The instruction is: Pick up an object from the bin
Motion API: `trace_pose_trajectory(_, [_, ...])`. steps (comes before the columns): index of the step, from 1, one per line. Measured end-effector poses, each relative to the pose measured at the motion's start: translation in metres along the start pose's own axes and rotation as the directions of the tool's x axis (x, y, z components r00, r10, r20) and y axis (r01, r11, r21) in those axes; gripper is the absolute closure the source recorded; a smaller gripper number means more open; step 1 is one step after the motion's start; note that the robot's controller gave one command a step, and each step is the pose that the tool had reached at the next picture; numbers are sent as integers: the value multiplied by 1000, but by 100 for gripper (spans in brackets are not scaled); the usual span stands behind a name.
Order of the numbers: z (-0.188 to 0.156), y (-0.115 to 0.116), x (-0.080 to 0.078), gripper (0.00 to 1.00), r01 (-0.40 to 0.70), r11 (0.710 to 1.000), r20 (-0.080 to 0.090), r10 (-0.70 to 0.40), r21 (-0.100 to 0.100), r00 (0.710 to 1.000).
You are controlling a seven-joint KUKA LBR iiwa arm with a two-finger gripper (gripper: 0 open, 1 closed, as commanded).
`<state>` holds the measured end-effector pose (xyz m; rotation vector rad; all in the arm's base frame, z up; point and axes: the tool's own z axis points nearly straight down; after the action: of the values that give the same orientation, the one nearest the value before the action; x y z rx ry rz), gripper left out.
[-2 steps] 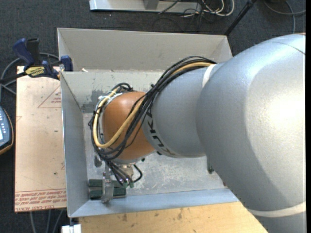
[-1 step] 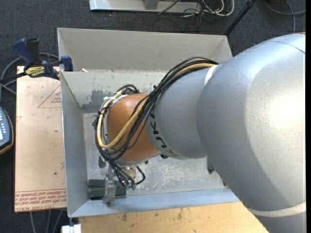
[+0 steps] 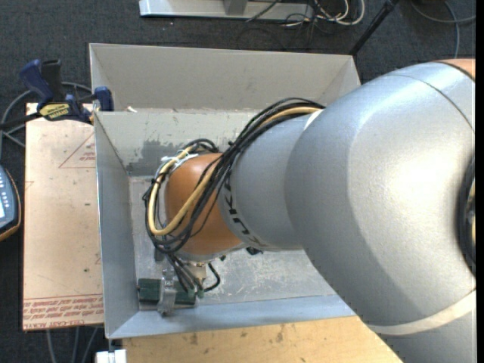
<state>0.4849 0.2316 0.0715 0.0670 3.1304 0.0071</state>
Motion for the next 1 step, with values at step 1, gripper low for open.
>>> trace_pose_trajectory(1, [-1, 1, -2, 0, -1, 1000, -2, 1, 1, 1000])
